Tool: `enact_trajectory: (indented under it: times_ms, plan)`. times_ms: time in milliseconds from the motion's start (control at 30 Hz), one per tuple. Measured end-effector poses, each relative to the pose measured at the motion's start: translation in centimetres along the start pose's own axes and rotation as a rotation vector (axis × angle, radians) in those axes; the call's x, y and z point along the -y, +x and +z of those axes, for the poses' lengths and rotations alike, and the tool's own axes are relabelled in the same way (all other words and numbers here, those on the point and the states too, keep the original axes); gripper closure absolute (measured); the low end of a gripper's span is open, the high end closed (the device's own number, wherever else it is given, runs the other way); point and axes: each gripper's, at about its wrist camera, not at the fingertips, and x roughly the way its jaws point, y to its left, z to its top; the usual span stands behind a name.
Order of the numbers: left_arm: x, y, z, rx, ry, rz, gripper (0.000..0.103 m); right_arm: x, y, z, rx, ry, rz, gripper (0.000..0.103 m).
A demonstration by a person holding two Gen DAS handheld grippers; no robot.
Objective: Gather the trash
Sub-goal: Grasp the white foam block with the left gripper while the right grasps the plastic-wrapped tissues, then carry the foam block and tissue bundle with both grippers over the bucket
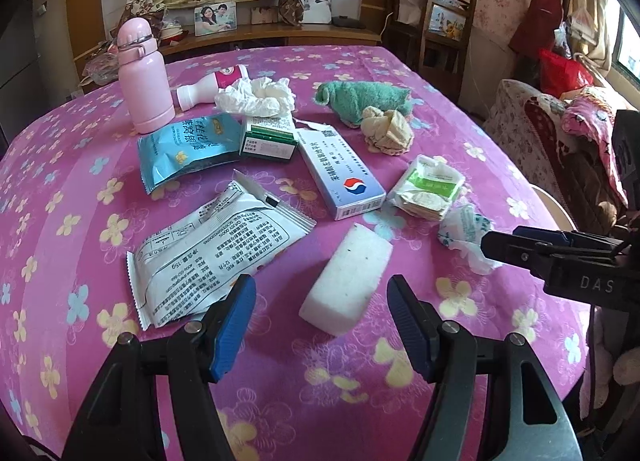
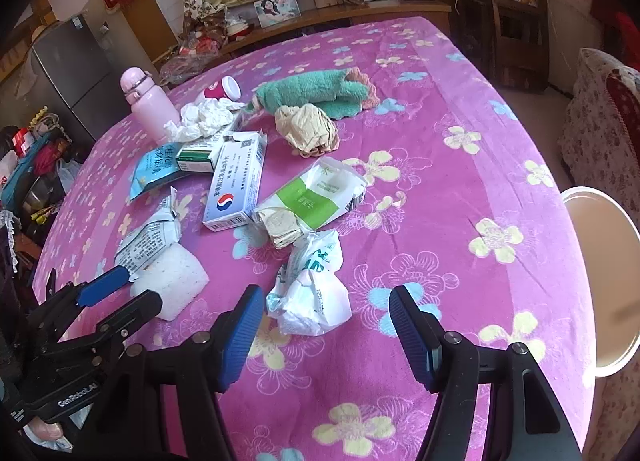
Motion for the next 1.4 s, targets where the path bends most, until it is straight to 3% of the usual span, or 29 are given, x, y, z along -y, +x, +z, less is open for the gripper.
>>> enact_trajectory:
  times_ms: [367,433,467,500,567,600,900,1400]
  plan:
    - [0.7,1.6,0.5,-0.005,0.038,0.014,0.034,-0.6,2.7,0.6,-0.033,-0.011,-0.004,0.034]
    - [0.7,1.7,0.5,-0.006,0.036,0.002,0.039,-0.7,2.7,0.7,-0.03,-0.022,-0.018,0.034]
    - [0.7,1.7,0.5,-0.01,0.036,-0.005,0.05,-0.7,2.8,0.7,-0.03,-0.028,-0.02,0.035]
    - [0.7,1.7,0.5,-0.015,0.037,-0.01,0.062,-0.7,2.7,0.6,-0.024,-0.038,-0.026,0.046]
    - [0.8,1.7,0.4,-0.024,0.031,-0.034,0.066,-0.6,2.6,0.4,-0.021,-0.057,-0.038,0.064]
    - [0.8,1.6,0.4,-0.023,0.028,-0.036,0.07,-0.4,2.4,0.4,-0.023,-0.053,-0.024,0.065]
    - [3.3,-1.4,1.4,0.032,0.042,-0.099,0.071,1.1,-2.1,-0.5,0.047,-0.041,0.024,0.069]
    - [12.6,-2.3,3.8,0.054,0.129,-0.186,0.072,8.5,-9.2,-1.8,0.149,0.052,-0.057,0.069]
